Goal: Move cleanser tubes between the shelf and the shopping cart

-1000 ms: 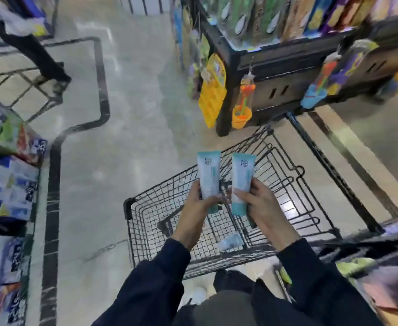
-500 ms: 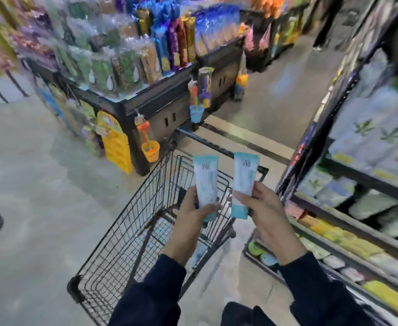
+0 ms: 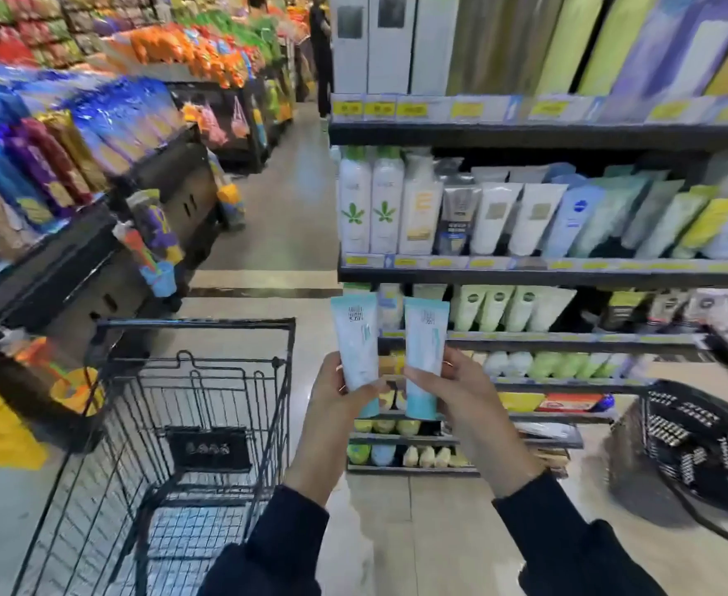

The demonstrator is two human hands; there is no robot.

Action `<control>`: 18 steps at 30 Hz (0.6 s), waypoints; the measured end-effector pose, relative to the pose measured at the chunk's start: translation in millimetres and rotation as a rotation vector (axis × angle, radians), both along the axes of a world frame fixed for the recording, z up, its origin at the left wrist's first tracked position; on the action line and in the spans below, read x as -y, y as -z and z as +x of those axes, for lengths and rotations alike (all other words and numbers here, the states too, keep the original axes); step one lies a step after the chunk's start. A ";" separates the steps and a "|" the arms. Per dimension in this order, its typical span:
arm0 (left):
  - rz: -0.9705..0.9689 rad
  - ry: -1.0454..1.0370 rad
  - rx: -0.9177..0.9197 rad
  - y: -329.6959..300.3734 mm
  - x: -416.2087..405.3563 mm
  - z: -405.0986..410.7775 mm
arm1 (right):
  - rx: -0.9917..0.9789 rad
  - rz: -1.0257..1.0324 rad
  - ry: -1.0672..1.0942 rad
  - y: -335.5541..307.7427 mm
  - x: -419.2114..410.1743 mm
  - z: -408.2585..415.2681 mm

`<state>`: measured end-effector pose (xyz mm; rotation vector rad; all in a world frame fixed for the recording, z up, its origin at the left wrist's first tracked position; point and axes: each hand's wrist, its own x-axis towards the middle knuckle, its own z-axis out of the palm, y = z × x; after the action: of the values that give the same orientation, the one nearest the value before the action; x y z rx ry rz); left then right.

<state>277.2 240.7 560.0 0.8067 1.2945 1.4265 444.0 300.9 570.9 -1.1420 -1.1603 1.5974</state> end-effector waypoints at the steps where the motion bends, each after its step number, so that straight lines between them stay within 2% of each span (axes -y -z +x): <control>1: 0.001 0.026 -0.004 0.3 -3.2 16.2 | 0.007 0.006 0.020 -0.6 3.1 15.9; 18: -0.027 0.242 -0.003 -8.4 8.0 252.8 | 0.026 0.063 0.266 3.4 52.5 256.2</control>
<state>530.0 232.7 568.4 0.9140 1.1725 1.2137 700.2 248.4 567.5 -1.2234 -1.0204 1.3376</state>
